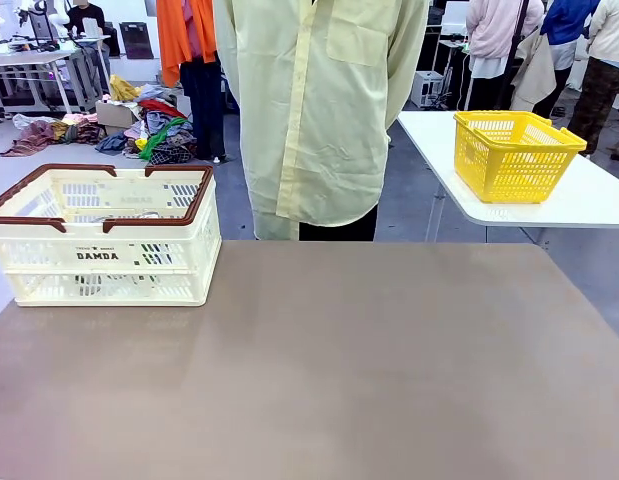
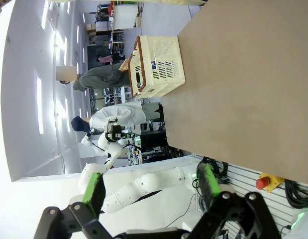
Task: Place the drinks into the Shopping basket.
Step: Pick up one drink and place it into the Shopping basket.
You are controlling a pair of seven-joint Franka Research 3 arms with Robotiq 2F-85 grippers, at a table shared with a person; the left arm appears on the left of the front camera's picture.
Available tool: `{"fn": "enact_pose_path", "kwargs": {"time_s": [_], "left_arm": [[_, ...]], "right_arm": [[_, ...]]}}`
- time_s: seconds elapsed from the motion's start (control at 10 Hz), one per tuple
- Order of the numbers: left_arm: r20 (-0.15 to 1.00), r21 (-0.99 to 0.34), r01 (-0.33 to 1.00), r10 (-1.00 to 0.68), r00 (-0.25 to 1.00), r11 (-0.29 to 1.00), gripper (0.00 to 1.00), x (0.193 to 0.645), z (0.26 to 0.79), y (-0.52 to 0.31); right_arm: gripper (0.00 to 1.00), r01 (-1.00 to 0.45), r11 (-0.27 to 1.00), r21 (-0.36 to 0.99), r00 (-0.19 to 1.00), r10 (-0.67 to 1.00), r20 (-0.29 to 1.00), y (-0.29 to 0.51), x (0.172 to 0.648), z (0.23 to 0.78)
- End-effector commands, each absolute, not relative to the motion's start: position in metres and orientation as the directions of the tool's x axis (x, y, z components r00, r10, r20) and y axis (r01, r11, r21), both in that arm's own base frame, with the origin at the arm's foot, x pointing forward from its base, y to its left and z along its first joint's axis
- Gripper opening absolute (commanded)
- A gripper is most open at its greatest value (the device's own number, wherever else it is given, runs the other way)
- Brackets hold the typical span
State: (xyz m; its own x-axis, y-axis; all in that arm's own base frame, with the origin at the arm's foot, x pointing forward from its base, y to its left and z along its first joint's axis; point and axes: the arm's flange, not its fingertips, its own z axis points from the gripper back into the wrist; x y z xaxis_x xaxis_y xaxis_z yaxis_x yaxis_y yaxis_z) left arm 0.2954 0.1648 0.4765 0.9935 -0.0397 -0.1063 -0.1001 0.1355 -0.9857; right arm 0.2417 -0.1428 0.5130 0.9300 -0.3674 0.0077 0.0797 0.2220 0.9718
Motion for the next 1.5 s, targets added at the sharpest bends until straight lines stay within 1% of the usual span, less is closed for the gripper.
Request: {"fn": "enact_pose_path", "kwargs": {"time_s": [0.0, 1.4], "left_arm": [[-0.075, -0.983, -0.072, -0.013, 0.997, 0.166, 1.0, 0.2785, 0.5045, 0.1721], [-0.075, -0.983, -0.072, -0.013, 0.997, 0.166, 1.0, 0.2785, 0.5045, 0.1721]], "right_arm": [[1.0, 0.054, 0.208, 0.977, 0.929, -0.37, 0.027, -0.1423, 0.2442, 0.5174], [1.0, 0.054, 0.208, 0.977, 0.929, -0.37, 0.027, -0.1423, 0.2442, 0.5174]]}}
